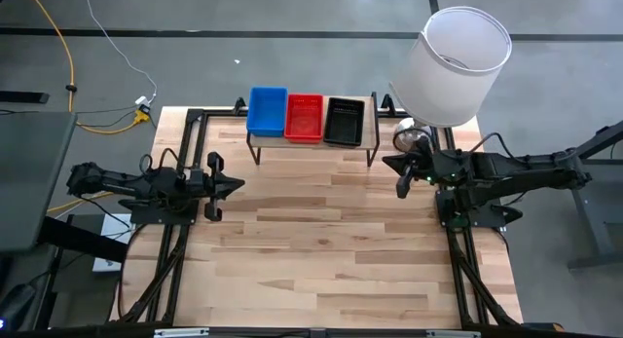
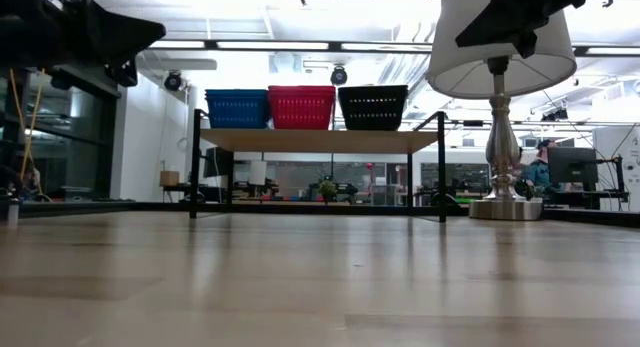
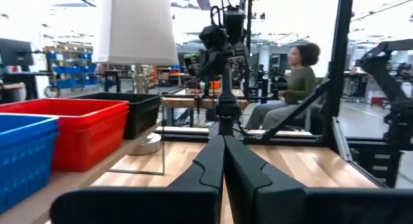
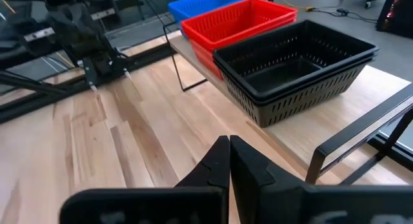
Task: Stack baskets on shelf by color
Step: Return to Home Position
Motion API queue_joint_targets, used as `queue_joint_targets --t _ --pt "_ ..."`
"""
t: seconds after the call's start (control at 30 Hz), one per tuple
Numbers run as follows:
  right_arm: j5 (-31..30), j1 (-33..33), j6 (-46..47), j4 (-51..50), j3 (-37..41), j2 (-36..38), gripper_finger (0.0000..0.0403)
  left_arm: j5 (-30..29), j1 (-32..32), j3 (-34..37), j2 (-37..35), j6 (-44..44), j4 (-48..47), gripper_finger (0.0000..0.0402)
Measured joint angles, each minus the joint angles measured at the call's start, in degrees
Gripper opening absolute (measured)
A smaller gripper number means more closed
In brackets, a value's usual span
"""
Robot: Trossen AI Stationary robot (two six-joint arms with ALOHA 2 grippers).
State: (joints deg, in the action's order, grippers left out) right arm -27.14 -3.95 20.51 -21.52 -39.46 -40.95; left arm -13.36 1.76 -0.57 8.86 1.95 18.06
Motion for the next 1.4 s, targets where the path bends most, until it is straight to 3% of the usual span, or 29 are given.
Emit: queue_joint_targets --t 0.53,0.9,1.1,1.27,1.4 --pt "6.8 -0.2 0.2 -5.6 0.0 3.1 0.0 1.1 0.6 0.0 -0.1 -1.8 -3.5 0.0" --pt "7.7 -5.5 0.0 -7.5 0.0 3.2 0.0 3.5 0.4 -0.1 -0.1 0.4 -3.9 0.0" --pt "6.8 -7.4 0.5 -9.5 0.0 3.2 0.0 15.3 -6.7 -0.1 -0.3 2.1 -3.6 0.0" --pt "6.0 -7.5 1.0 -9.6 0.0 3.2 0.0 21.1 -14.4 -0.1 -0.3 -0.6 -5.5 0.0" --pt "6.0 -7.5 1.5 -9.6 0.0 3.2 0.0 24.1 -16.0 -0.1 -0.3 -3.0 -9.0 0.0"
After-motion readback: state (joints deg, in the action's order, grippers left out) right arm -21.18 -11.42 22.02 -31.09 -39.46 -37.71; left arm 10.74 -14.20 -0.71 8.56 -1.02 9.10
